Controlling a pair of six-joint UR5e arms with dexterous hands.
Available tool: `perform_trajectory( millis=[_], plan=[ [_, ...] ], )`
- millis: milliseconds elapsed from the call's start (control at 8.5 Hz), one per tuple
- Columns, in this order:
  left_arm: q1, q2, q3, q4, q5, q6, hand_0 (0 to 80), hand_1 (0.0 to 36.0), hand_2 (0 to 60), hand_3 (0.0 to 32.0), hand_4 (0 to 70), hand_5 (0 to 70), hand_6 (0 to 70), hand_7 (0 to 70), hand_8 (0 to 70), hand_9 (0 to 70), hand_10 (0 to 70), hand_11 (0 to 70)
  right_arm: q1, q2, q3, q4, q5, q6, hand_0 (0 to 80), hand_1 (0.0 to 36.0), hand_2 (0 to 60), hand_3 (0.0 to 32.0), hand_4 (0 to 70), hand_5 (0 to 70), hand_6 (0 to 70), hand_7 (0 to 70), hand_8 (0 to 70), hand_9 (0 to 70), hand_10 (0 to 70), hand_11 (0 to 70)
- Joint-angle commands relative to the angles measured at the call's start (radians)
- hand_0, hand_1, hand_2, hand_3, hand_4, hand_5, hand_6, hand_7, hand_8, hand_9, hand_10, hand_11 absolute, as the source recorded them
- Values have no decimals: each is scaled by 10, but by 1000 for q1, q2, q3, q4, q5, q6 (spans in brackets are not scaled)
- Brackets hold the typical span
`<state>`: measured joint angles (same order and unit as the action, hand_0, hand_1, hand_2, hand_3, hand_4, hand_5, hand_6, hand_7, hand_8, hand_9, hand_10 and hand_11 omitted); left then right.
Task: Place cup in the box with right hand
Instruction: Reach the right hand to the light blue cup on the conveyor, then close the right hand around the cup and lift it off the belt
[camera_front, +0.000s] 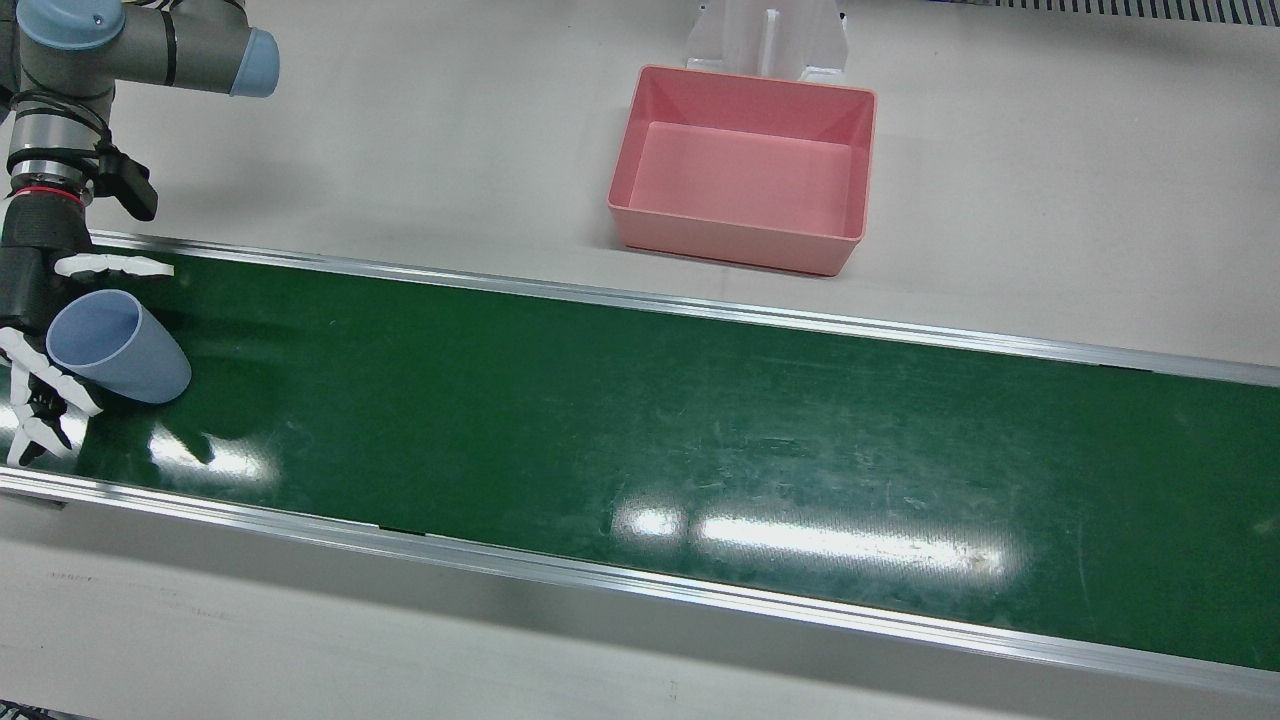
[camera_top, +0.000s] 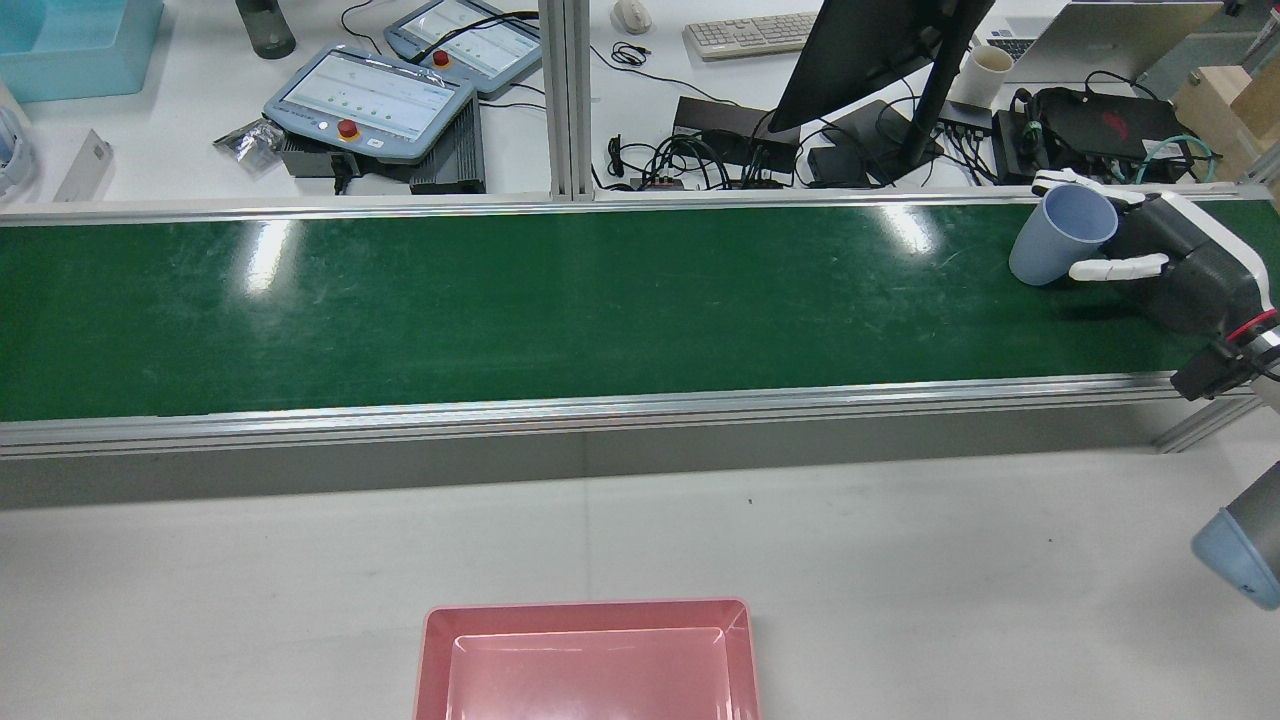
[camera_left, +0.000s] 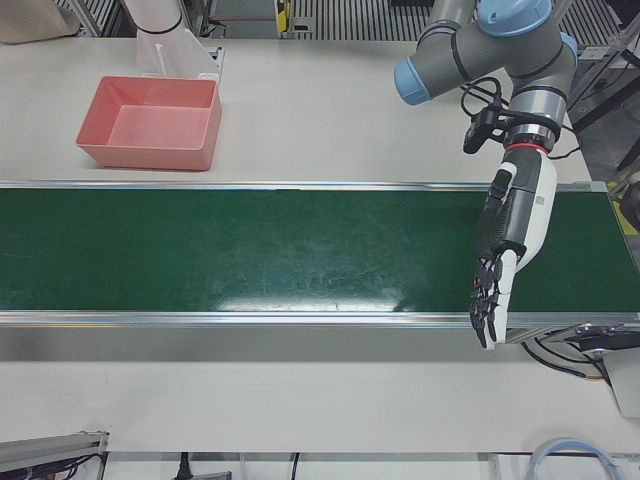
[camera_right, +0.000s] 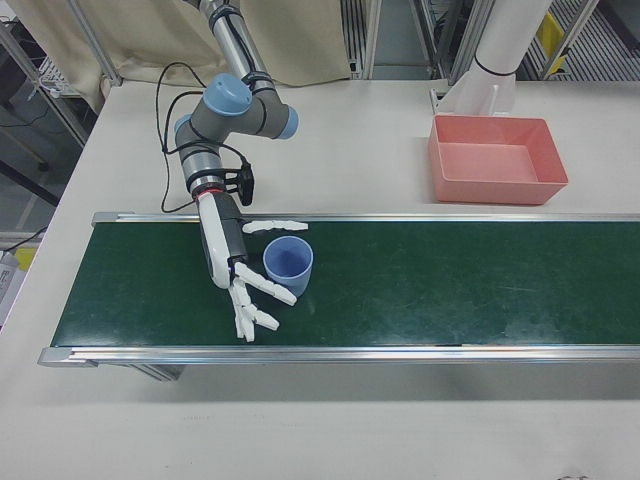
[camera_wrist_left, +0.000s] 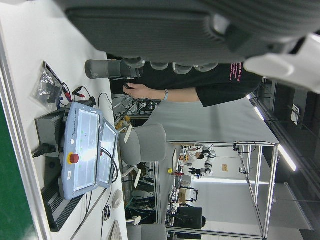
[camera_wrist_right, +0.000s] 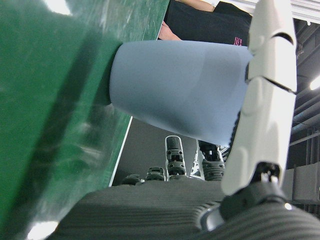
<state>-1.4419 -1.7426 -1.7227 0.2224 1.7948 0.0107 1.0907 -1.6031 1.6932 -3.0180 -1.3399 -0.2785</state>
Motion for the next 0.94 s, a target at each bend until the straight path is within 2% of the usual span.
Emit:
perform_trajectory(
  millis=[0,118,235,353,471,588,824],
  plan=[
    [0,0,0,-2,0,0,0,0,0,0,0,0,0,0,0,0,0,0,8,-37,-10,-1,67,25,514,322,600,0,147,126,349,700,414,662,154,247],
    [0,0,0,-2,0,0,0,0,0,0,0,0,0,0,0,0,0,0,12,-37,-12,-2,67,24,524,360,600,0,230,184,415,700,657,700,315,472],
    [0,0,0,0,0,0,0,0,0,0,0,0,0,0,0,0,0,0,20,-37,-13,-5,65,24,530,360,600,0,263,208,440,700,700,700,385,563],
    [0,0,0,-2,0,0,0,0,0,0,0,0,0,0,0,0,0,0,34,-37,-18,-6,65,24,540,360,600,0,315,212,448,700,700,700,414,602],
    [0,0,-1,0,0,0,0,0,0,0,0,0,0,0,0,0,0,0,61,-35,-6,-7,64,24,550,360,600,0,300,224,460,700,700,700,440,641],
    [0,0,-1,0,0,0,0,0,0,0,0,0,0,0,0,0,0,0,98,-34,25,-7,58,24,577,360,600,0,351,228,465,700,700,700,453,660],
    [0,0,-1,0,0,0,0,0,0,0,0,0,0,0,0,0,0,0,127,-32,176,-19,53,13,609,360,600,0,371,234,467,700,700,700,452,659]
  ],
)
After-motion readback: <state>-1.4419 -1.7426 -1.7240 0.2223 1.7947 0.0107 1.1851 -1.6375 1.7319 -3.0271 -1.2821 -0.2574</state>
